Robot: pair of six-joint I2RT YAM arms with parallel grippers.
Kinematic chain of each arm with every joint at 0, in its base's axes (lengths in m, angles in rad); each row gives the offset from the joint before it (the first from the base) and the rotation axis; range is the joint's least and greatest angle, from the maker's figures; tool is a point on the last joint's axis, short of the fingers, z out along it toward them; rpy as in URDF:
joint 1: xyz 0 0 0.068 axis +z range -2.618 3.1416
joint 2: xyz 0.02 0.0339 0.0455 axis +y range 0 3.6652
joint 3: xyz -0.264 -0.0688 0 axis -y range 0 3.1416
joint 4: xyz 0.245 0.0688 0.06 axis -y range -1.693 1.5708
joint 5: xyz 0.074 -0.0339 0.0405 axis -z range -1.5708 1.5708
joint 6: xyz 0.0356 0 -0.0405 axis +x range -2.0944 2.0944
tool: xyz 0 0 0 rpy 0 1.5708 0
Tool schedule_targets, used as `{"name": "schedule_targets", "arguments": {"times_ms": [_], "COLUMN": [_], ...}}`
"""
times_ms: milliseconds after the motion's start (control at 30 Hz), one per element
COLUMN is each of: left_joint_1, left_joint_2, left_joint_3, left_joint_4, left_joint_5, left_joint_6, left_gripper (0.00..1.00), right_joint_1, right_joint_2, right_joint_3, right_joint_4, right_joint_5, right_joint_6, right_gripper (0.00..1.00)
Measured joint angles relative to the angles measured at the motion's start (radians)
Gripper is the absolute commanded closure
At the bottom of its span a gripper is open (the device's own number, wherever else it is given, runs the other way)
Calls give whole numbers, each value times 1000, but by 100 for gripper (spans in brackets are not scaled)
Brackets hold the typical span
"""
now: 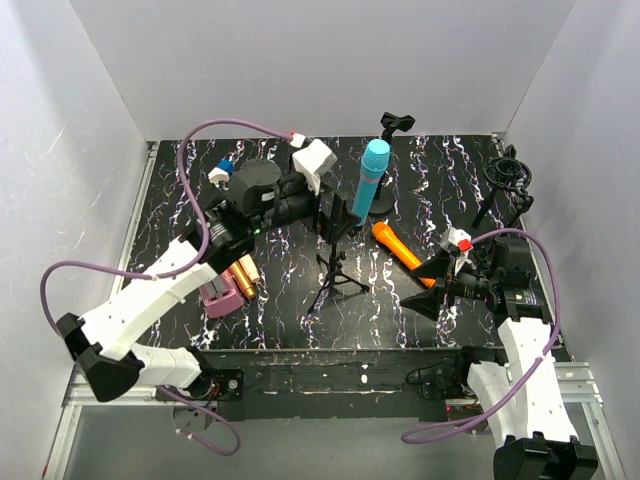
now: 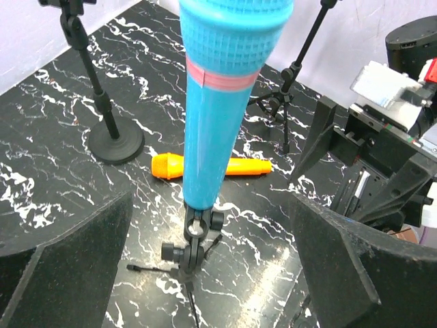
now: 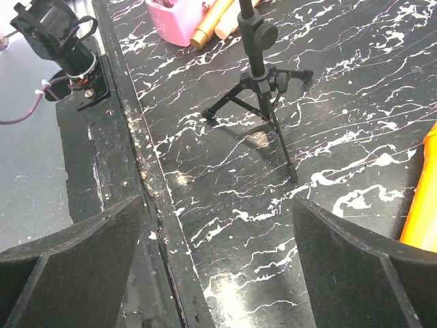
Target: Attach the microphones to the stand
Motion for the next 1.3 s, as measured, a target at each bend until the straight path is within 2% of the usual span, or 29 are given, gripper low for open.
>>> {"name": "schedule_targets", "arguments": {"times_ms": [133, 400, 667, 833, 1300], "left_joint_1": [0, 0, 0, 0, 0], "left_joint_2": [-97, -342, -472, -453, -188], "left_joint_3": [-101, -399, -719, -830, -867], "left_joint_4": [34, 135, 352, 482, 835], "left_joint_5": [-28, -67, -29, -13, 2], "left_joint_6": [-23, -59, 17, 74, 99], "left_gripper": [2, 2, 2, 2, 2], "right_joint_1": [-2, -2, -8, -17, -33], "right_joint_2": [-5, -12, -18, -19, -18], "right_joint_3": [0, 0, -1, -2, -2], "right_joint_4": [0, 0, 0, 0, -1], "right_joint_5": [0, 5, 13, 15, 15], "right_joint_6": [0, 0, 0, -4, -21], "right_gripper": [3, 2, 2, 2, 2]}}
